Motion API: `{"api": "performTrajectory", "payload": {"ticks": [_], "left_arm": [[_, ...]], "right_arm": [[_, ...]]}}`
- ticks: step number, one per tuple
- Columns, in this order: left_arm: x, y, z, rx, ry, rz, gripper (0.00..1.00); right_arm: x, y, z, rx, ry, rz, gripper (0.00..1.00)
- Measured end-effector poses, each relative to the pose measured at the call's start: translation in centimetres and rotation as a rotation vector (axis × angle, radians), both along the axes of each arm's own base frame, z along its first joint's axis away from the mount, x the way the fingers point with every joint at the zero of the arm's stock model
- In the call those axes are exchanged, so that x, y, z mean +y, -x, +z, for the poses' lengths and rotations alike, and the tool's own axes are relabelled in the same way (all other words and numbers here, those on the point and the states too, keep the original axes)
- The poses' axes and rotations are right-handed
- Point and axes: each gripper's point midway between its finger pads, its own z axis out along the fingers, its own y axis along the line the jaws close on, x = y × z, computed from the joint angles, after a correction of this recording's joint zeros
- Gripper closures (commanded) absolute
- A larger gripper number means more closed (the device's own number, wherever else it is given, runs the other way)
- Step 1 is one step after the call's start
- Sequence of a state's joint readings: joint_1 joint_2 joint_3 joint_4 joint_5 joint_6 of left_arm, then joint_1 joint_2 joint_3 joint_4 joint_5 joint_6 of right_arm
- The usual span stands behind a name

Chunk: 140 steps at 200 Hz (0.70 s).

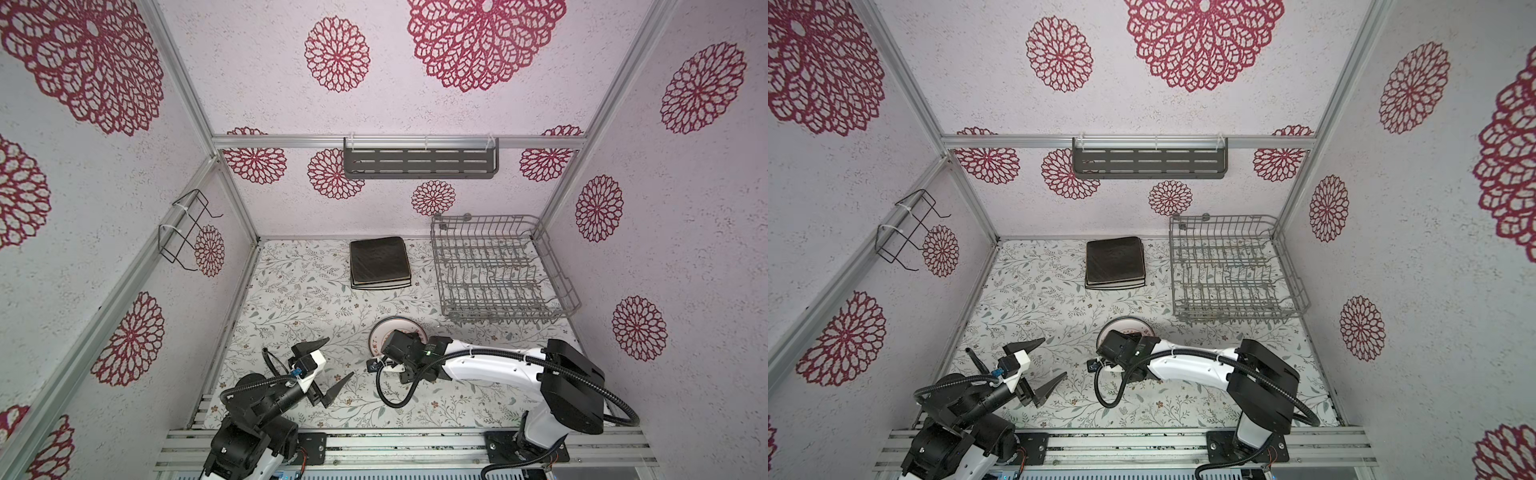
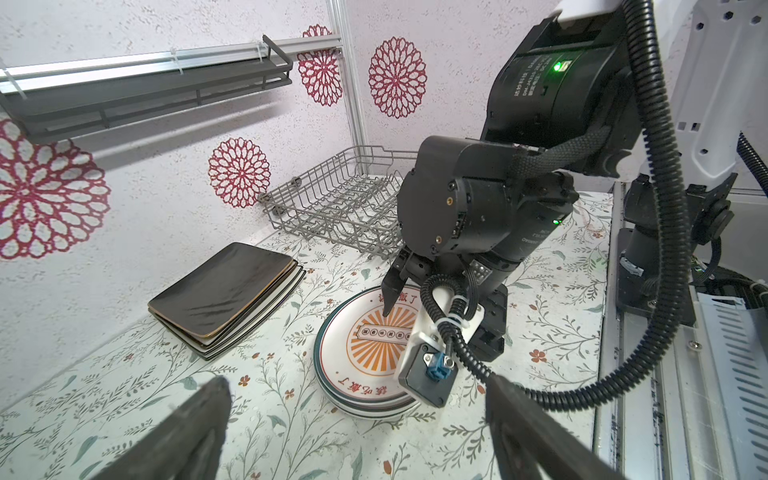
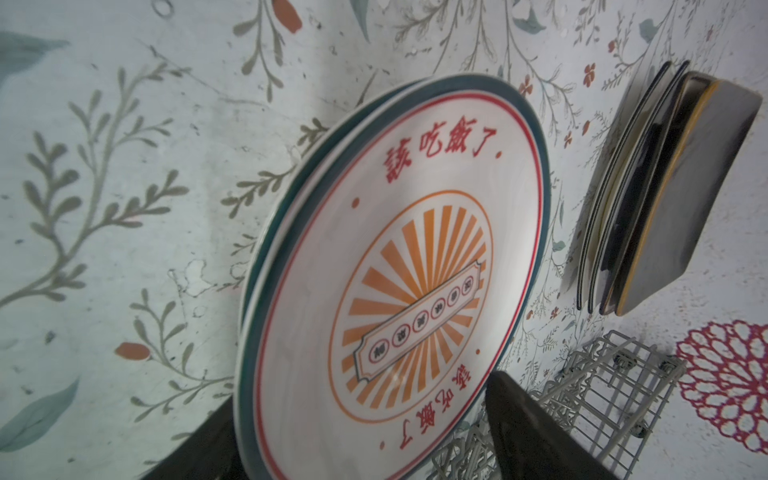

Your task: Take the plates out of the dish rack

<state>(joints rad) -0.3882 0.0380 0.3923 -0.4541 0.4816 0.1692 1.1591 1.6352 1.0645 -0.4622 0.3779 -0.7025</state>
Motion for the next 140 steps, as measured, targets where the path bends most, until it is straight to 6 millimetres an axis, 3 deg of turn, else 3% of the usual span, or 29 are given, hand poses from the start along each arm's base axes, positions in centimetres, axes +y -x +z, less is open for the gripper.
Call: {"api": "performTrajectory", "payload": {"ticks": [114,133,140], "left_arm": [[0.0,0.0,0.0,0.000,0.000,0.002,0.03],[0.3,-0.3,0.0,0.002,0.002,0.024,0.03],[0.5,-0.7,0.0,0.006,0.005,0.048,0.03]], "right_arm": [[-1.0,0.7,0.1,0.064,0.035,-0.019,0.16],[-1.2,-0.3,1.7,0.084,-0.037,-0.085,0.12],[-1.4,-1.0,2.9,0.084,-0.087,-0.124,0.02]]}}
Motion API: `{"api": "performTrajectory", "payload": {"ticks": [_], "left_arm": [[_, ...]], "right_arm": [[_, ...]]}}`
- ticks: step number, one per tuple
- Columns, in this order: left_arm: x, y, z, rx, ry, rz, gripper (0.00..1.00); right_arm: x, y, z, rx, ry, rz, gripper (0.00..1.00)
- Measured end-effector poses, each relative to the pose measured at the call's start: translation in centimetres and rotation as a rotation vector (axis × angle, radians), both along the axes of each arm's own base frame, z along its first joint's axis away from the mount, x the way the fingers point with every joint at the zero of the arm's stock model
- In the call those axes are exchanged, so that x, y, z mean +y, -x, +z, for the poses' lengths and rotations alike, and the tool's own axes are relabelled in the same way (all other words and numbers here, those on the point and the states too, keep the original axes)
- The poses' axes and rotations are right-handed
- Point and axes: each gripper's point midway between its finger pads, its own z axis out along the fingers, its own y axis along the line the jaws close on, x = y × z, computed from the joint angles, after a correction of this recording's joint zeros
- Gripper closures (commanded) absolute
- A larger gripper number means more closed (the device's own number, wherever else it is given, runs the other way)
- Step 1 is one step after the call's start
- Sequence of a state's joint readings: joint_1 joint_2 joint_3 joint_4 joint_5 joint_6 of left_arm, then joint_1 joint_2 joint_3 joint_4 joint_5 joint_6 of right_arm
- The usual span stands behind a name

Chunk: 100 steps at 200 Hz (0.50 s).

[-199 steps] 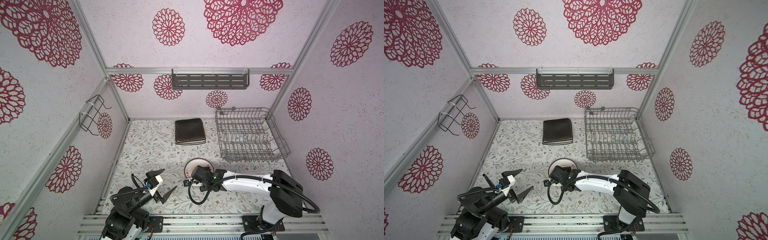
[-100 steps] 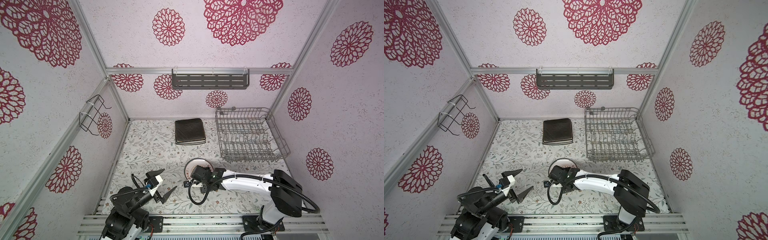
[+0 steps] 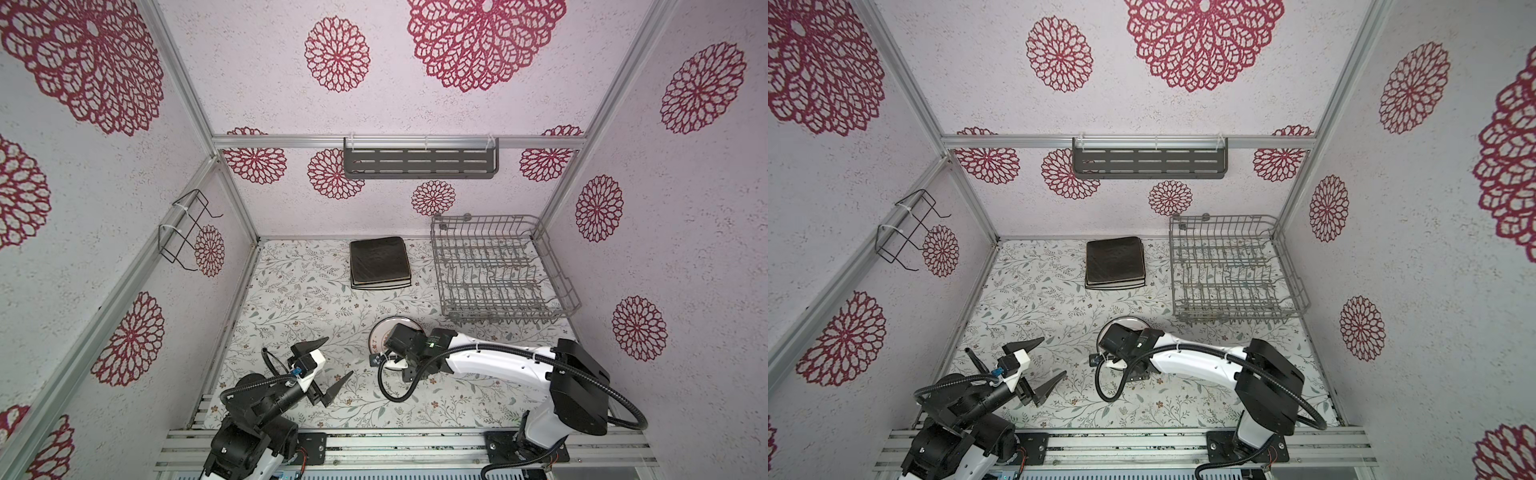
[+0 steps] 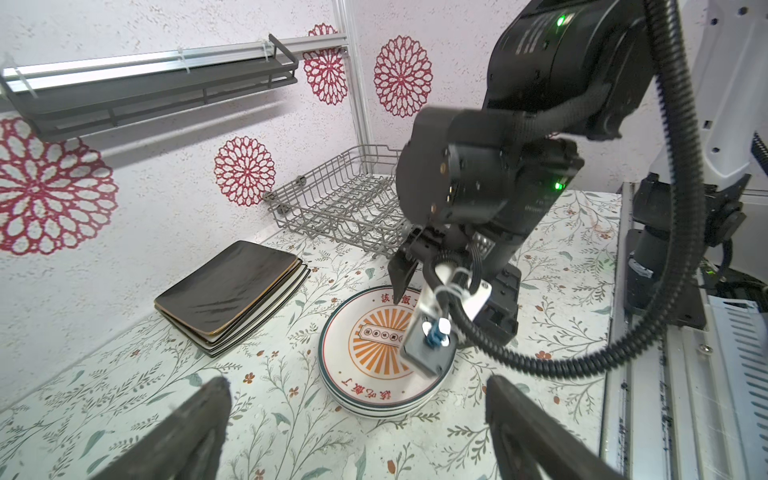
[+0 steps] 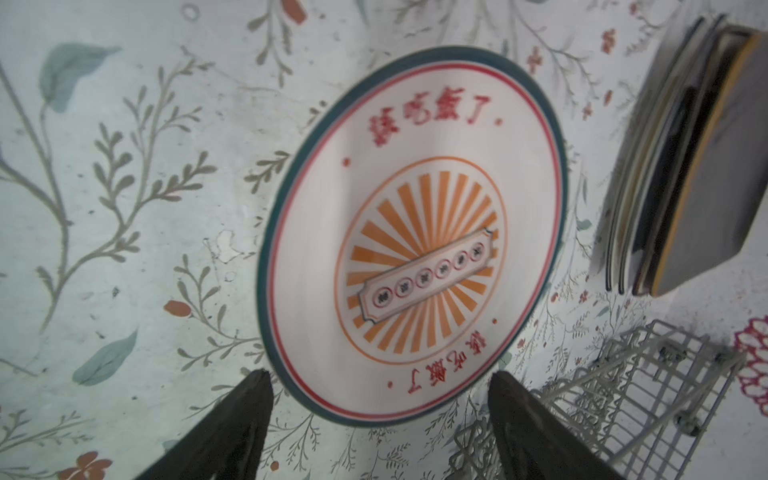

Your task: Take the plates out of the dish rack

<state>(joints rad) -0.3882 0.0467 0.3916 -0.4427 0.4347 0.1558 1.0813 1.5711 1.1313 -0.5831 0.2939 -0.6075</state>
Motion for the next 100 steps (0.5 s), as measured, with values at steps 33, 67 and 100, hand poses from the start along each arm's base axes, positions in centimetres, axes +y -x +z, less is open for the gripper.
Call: {"api": "performTrajectory", "payload": {"ticks": [33,67,100], "left_arm": [[1.9,-5.5,0.4,0.059,0.038,0.244,0.02],[10.0,-15.0,-1.3,0.184,0.040,0.809,0.03],[18.9,-19.8,-5.2,0.205,0.068,1.197,0.03]], "right_arm": [[-4.2,-6.9,10.0,-0.161,-0.407,-0.325,0.01],[-16.6,-11.4,16.9,-0.479,-0.808,-0.729,0.01],[-26.3,-11.3,13.6,-0.653,-0.956,-1.028,0.01]]}}
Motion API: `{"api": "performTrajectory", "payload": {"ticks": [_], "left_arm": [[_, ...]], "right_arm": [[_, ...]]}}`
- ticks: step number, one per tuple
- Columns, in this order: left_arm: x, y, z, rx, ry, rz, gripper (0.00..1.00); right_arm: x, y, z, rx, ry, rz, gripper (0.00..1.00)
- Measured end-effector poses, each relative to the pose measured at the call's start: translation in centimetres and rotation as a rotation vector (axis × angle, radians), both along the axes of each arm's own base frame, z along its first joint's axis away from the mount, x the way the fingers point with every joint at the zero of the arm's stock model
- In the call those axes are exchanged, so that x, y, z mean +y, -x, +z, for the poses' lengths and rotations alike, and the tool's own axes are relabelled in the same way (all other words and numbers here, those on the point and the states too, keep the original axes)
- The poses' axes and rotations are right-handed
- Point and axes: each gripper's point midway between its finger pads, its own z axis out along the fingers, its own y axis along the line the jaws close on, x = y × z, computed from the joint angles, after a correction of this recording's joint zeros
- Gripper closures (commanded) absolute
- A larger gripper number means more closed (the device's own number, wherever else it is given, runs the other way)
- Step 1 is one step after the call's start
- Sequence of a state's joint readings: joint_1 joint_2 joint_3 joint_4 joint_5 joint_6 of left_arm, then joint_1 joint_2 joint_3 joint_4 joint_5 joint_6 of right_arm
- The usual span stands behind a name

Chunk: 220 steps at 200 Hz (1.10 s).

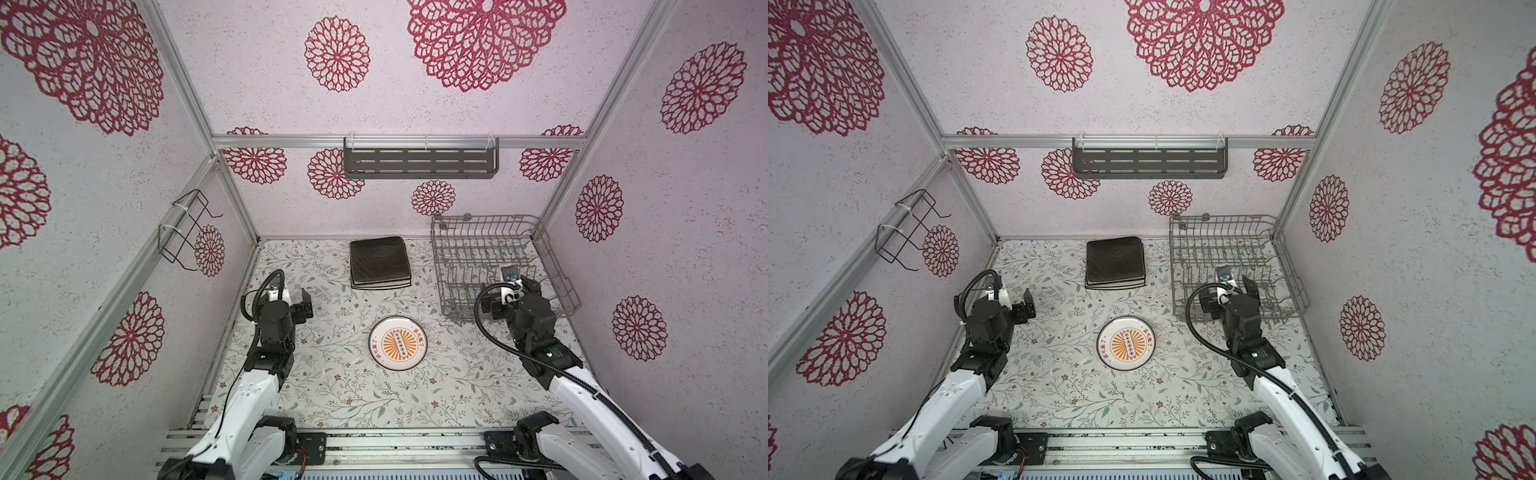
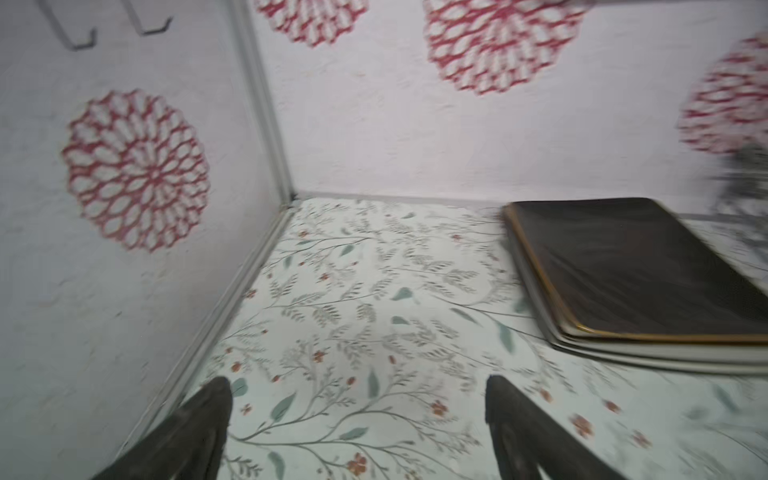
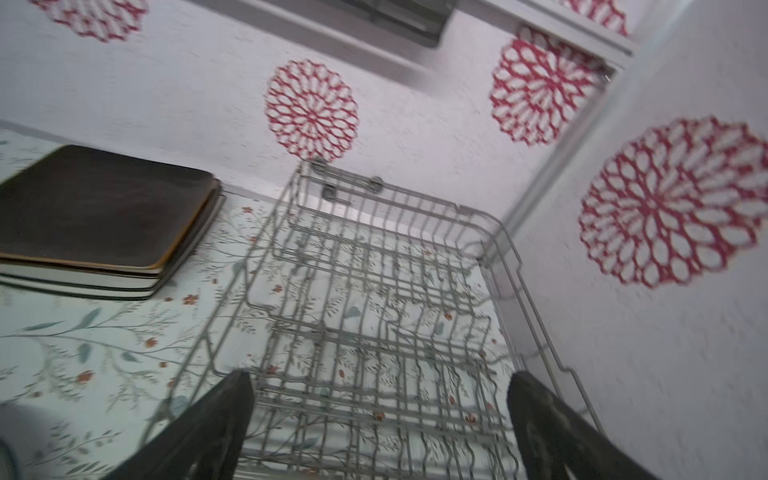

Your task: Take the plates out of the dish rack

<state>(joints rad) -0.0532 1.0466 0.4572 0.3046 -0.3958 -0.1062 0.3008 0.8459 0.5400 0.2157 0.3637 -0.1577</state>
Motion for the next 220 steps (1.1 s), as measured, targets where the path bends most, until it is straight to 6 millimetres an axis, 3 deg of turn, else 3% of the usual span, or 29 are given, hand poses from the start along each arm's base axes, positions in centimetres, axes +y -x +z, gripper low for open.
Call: {"api": "performTrajectory", "payload": {"ticks": [14,28,44,69,91,126,180,220], "left_arm": [[2.4,-0.7,-2.5,0.021,-0.016,0.090,0.03],[3.3,-1.2,-4.7,0.042,-0.024,0.119,0.03],[3.2,-1.4,-6.5,0.058,-0.021,0.108,0.03],[3.4,-2.3,-7.5,-0.009,-0.017,0.111,0.03],[3.5,-2.8,-10.2,0.063,-0.002,0.097,0.03],[5.1,-4.2,-7.9,-0.015,0.039,0.098,0.03],[4.6,-4.4,-7.6,-0.030,0.050,0.070,0.03],[4.5,-4.5,-7.5,-0.033,0.051,0.068,0.03]], "right_arm": [[-2.3,0.2,-2.7,0.015,-0.040,-0.076,0.01],[-3.7,0.6,-5.0,0.026,-0.073,-0.124,0.01],[-4.8,1.0,-6.8,0.029,-0.105,-0.161,0.01],[-5.7,1.0,-8.6,0.024,-0.147,-0.187,0.01],[-5.9,0.7,-10.3,0.029,-0.179,-0.190,0.01],[-5.5,-0.4,-13.3,0.061,-0.212,-0.172,0.01],[-5.7,-5.3,-12.7,0.009,-0.220,-0.144,0.01],[-6.4,-5.1,-12.6,-0.043,-0.239,-0.134,0.01]]}}
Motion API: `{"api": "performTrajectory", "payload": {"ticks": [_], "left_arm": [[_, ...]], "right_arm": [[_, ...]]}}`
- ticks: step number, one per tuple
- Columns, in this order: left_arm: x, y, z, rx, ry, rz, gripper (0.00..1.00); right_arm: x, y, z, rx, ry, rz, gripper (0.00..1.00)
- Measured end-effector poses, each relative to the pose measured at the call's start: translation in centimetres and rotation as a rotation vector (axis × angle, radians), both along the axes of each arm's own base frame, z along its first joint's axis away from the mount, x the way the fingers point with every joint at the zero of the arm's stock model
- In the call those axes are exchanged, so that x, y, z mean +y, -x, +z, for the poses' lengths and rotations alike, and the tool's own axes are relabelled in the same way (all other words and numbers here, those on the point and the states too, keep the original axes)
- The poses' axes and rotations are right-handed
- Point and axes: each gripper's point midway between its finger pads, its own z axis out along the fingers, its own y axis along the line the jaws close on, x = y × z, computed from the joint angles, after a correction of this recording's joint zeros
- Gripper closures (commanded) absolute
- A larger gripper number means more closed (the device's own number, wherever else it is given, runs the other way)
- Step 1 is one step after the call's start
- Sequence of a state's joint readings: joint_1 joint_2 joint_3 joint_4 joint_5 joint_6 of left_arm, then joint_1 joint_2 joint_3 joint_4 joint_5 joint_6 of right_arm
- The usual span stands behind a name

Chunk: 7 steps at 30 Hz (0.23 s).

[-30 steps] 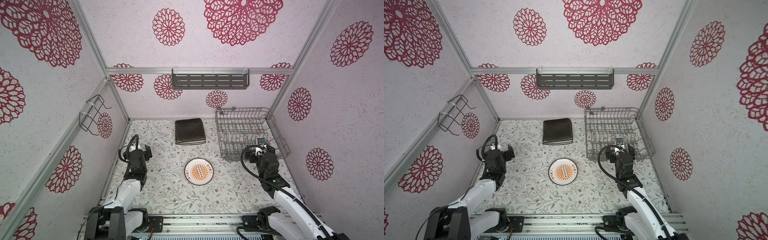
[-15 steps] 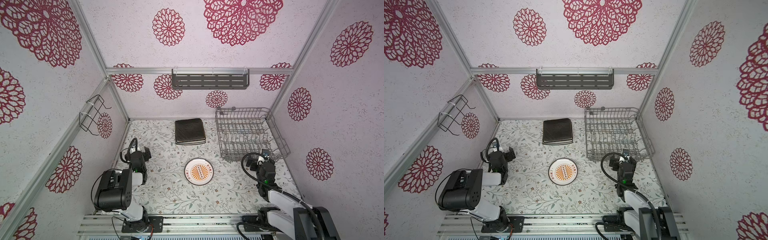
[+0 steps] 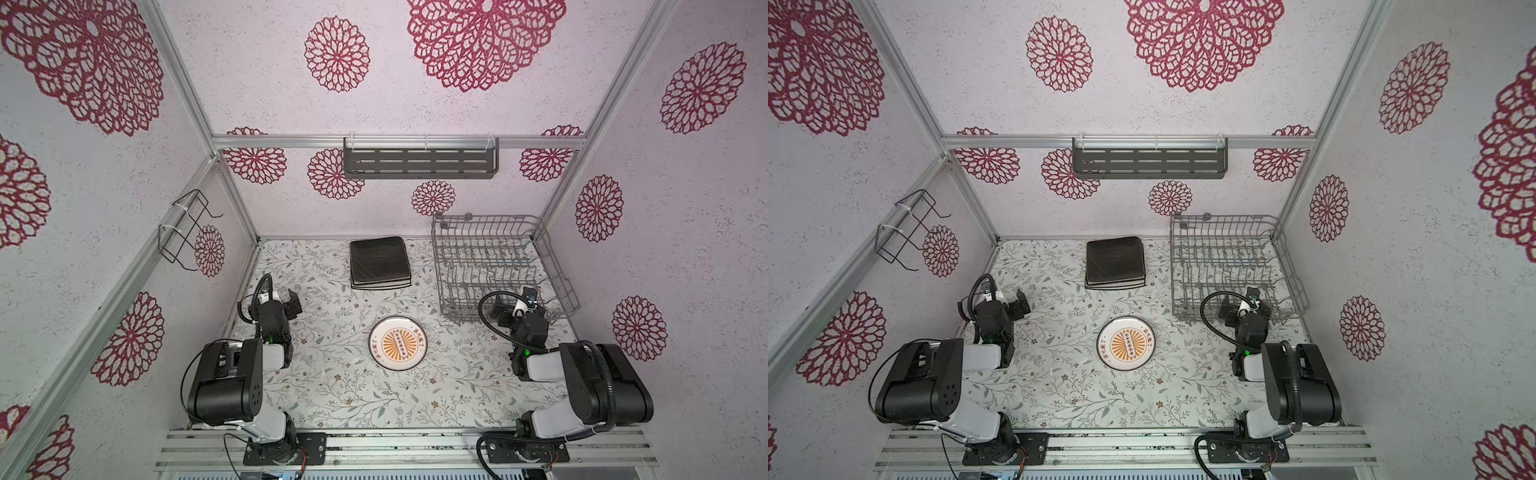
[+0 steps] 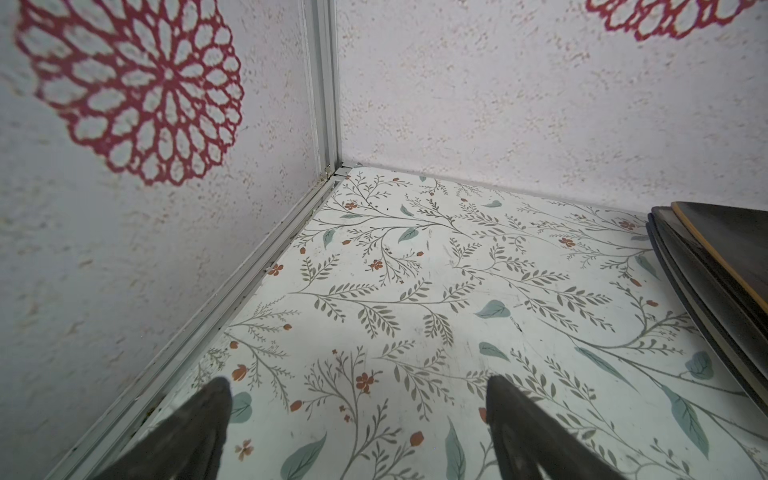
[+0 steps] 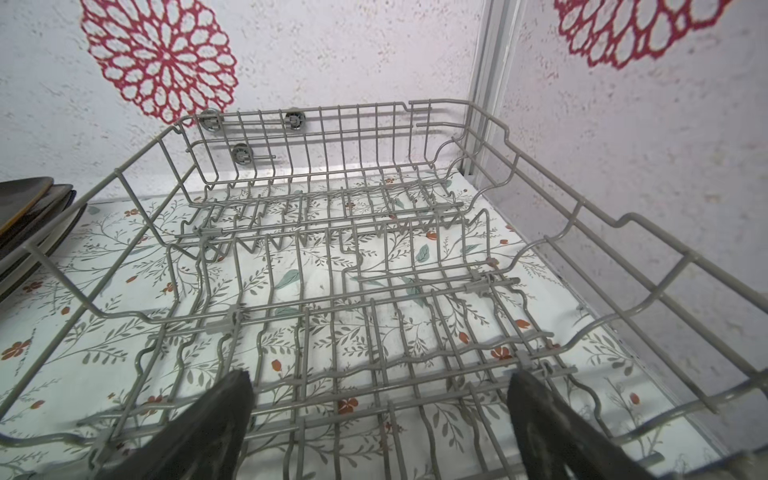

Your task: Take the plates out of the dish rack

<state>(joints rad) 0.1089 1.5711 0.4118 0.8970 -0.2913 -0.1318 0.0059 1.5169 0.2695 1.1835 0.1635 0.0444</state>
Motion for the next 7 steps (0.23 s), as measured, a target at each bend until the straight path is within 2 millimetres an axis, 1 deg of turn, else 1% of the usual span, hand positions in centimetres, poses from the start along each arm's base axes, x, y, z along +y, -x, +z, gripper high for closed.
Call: {"api": "performTrajectory", "payload": {"ticks": [7], "left_arm": [[-0.04,-0.01,-0.03,0.001,0.001,-0.003,0.03]], "right_arm": [[0.06,-0.04,0.02,-0.005,-0.001,0.004,0.01]]}}
